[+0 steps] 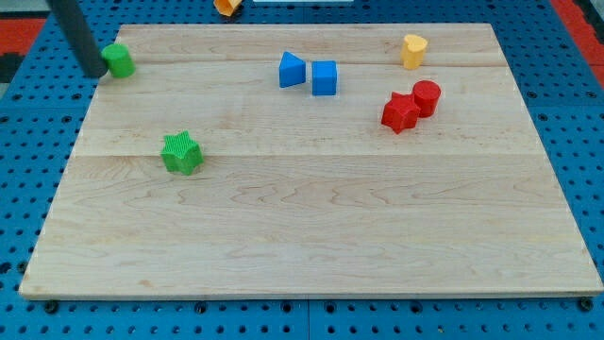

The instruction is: Move green circle towards the top center

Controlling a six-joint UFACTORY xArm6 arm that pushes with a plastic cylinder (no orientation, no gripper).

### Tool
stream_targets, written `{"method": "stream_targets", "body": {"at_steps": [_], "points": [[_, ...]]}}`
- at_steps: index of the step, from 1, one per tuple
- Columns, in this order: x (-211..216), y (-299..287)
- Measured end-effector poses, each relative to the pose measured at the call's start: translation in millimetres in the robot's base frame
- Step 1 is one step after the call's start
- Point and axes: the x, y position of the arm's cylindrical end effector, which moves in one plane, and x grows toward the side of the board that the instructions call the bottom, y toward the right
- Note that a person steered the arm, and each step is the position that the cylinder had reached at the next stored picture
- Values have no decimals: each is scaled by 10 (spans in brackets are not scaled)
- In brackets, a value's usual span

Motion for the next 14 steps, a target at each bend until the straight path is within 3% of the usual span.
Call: {"method": "stream_targets", "body": {"at_steps": [2,3,4,5,6,9,11,12,13,14], "points": [[-115,137],[330,34],[227,-143],[-243,198],[-388,725],[-420,1198],[-498,2216],[-327,1925],[-422,665],[-847,433]]}}
